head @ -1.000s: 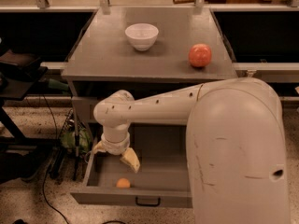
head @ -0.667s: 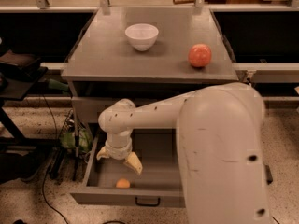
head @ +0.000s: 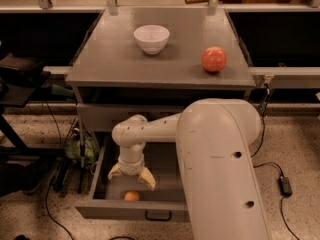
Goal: Pick orange from middle drawer and place on counter
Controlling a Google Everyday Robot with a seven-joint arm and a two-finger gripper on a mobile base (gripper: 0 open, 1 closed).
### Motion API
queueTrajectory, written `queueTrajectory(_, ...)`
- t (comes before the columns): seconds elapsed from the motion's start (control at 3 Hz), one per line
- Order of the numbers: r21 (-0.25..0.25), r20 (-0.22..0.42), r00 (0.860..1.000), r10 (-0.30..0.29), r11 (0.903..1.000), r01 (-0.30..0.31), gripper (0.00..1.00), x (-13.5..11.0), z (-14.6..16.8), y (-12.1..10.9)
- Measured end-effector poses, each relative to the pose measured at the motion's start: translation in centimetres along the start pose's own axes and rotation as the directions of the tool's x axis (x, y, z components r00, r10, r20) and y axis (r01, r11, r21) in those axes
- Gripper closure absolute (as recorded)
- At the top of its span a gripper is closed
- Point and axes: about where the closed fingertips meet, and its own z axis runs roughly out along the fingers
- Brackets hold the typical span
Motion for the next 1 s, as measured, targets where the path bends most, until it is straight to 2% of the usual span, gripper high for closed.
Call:
queueTrajectory(0.33, 0.003, 0.054, 0.998, -0.020, 0.9998, 0.020, 0.00, -0.5, 3.0, 1.2)
queueTrajectory(0.67, 0.006, 0.064, 0.998, -0.029, 0.9996, 0.029, 0.00, -1.1, 4.9, 1.7)
queueTrajectory(1.0, 0.001, 0.028, 0.999, -0.027, 0.9996, 0.027, 0.00, -1.5, 6.3, 1.3)
